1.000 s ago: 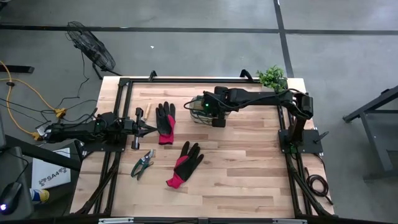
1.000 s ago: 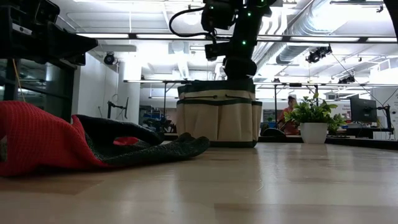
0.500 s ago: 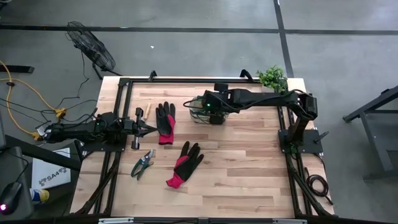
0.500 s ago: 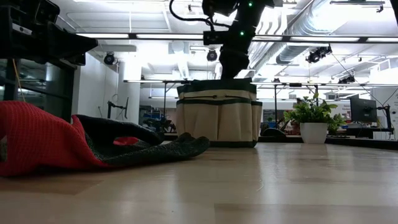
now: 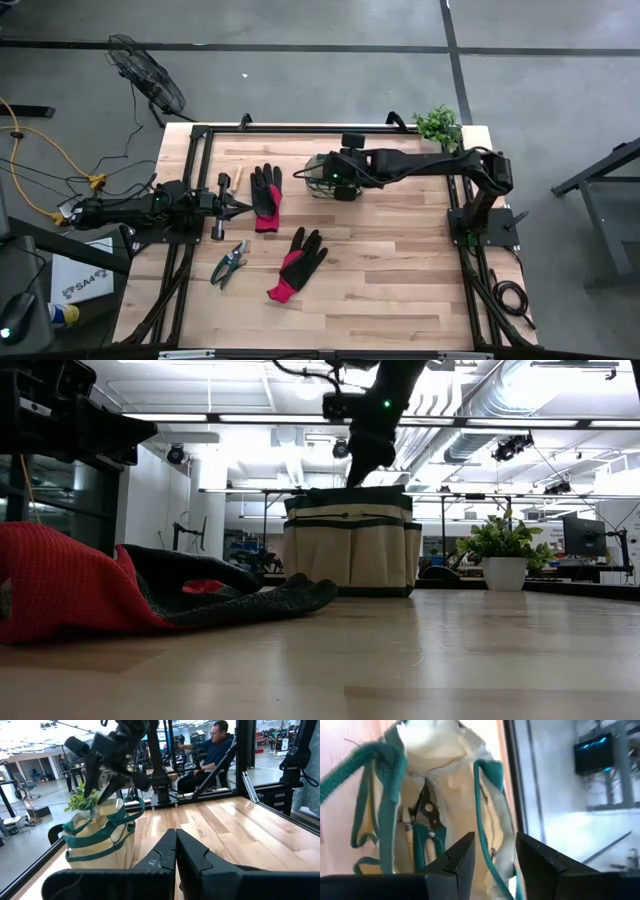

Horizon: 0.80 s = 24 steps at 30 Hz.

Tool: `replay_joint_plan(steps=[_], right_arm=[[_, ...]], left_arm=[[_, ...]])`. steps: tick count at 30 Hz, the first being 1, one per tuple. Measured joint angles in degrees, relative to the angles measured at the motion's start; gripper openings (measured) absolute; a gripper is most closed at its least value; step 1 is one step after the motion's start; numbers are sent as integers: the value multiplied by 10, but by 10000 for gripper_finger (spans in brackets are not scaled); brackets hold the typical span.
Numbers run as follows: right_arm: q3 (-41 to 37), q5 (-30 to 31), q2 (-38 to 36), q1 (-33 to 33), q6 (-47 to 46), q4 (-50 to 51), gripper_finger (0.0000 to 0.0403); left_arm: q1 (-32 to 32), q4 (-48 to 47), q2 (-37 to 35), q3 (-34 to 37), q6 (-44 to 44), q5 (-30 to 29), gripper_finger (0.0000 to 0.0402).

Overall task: Pick & Place Garden tools in Gardening bag
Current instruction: Put the green shear scissors into the gardening bag

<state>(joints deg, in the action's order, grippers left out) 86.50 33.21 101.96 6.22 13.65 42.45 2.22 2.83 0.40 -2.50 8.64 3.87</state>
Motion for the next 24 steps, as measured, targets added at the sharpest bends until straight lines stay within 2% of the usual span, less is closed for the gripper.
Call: replay_joint_plan(steps=[10, 18, 22, 24], right_arm=[[0, 20, -11, -41, 14, -62, 135], [0, -49, -7, -91, 7, -128, 135], [0, -61, -7, -110, -52, -128, 135], [0, -91, -7, -117, -95, -128, 135]], left_arm=[[0, 0, 0, 0, 0, 0, 1], [0, 0, 0, 0, 0, 0, 1], [0, 0, 0, 0, 0, 0, 1], [0, 0, 0, 0, 0, 0, 1]])
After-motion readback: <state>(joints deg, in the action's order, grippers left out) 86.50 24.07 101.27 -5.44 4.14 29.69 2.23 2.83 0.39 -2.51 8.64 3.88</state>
